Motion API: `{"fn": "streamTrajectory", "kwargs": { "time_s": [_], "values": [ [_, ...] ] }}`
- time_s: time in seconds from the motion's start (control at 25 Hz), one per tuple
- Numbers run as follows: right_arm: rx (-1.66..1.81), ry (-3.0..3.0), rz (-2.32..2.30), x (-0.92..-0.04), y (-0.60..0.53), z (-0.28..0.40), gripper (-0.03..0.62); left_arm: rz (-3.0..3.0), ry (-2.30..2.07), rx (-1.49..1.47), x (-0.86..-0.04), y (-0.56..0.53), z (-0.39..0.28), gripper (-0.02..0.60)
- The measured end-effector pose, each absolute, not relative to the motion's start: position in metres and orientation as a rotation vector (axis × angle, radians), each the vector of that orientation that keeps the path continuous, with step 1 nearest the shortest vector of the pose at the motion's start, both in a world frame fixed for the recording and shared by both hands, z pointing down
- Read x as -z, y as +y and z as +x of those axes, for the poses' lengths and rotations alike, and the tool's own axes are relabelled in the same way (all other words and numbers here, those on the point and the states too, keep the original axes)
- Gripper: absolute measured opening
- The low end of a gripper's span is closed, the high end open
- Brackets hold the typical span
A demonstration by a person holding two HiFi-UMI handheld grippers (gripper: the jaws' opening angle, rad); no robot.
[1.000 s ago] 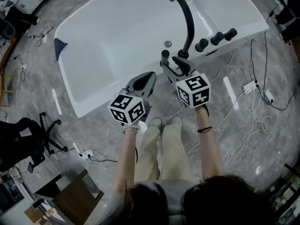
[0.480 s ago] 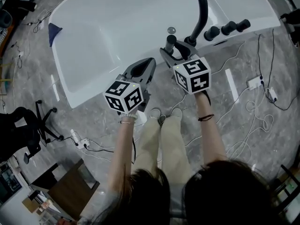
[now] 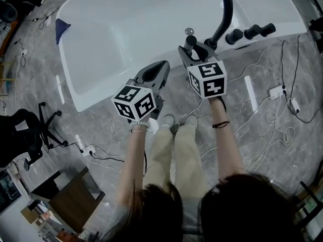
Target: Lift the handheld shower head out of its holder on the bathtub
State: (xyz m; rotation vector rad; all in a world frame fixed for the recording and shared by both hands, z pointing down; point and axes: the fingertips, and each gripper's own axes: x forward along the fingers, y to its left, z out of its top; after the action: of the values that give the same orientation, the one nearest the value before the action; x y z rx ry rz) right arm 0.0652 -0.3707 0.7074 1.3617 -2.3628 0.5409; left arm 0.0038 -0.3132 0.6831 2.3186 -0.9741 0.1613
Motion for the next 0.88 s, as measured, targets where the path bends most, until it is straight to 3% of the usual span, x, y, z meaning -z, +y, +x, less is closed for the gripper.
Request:
{"fn": "streamTrajectory", "kwargs": {
  "time_s": [0.88],
  "values": [
    [-0.573, -2.322, 1.407, -0.687, -0.368, 0.071, 0.135, 2.297, -0.987, -0.129, -0.668, -0.311, 0.001, 0.006]
  ]
}}
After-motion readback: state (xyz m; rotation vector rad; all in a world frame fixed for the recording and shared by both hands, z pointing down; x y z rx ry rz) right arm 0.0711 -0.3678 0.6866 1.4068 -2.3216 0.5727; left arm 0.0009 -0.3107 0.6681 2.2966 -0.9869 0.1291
